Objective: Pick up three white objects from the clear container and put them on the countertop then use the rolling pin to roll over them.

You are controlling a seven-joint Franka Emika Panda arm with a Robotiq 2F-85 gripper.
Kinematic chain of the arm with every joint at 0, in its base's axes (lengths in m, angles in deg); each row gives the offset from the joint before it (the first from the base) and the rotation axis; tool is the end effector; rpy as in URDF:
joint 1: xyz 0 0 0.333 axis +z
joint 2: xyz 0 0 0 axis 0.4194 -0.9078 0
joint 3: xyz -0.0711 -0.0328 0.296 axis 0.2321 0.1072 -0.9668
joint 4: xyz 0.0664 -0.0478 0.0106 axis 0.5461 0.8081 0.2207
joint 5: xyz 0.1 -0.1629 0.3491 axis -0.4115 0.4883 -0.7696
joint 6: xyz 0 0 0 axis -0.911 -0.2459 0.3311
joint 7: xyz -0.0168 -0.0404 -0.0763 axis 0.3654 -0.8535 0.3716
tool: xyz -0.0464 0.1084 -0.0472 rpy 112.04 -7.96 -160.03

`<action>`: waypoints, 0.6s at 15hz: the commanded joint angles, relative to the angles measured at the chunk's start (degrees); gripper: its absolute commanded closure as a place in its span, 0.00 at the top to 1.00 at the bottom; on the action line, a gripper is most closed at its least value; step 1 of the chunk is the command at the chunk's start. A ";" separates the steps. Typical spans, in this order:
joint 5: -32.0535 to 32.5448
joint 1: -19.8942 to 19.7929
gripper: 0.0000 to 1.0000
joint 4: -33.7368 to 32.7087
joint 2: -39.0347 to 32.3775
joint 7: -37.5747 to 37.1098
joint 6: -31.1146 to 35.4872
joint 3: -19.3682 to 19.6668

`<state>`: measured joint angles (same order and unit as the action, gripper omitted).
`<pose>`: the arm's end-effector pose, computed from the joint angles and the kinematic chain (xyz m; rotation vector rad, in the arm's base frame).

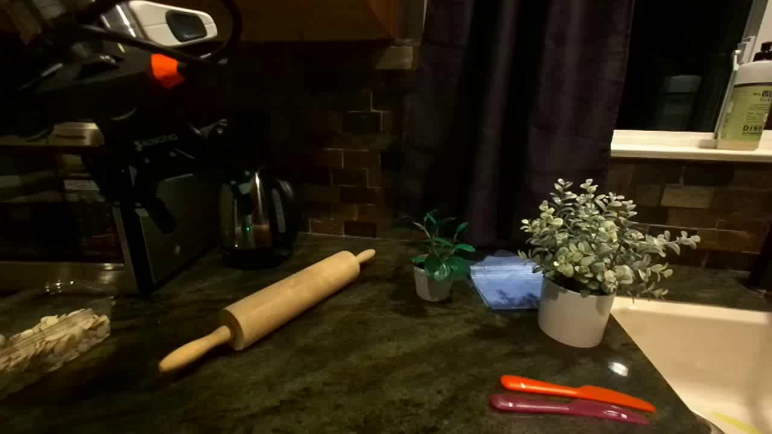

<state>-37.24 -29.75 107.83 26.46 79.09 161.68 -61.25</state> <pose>0.3742 -0.0324 0.4557 2.8613 0.1315 0.4397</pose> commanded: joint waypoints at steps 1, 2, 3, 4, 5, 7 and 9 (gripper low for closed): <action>0.19 0.28 1.00 -0.10 -0.04 -0.16 -0.16 0.23; 0.19 0.28 1.00 -0.10 -0.08 -0.16 -0.16 0.23; 0.19 0.28 1.00 -0.10 -0.10 -0.16 -0.16 0.23; 0.19 0.28 1.00 -0.10 -0.11 -0.16 -0.16 0.23; 0.19 0.28 1.00 -0.10 -0.11 -0.16 -0.16 0.23; -0.80 1.89 1.00 -0.66 0.36 -0.43 -1.91 -1.10; -1.71 4.79 1.00 -1.02 1.35 0.09 -3.79 -3.06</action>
<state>-37.46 -28.46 107.50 26.41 79.08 161.38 -62.20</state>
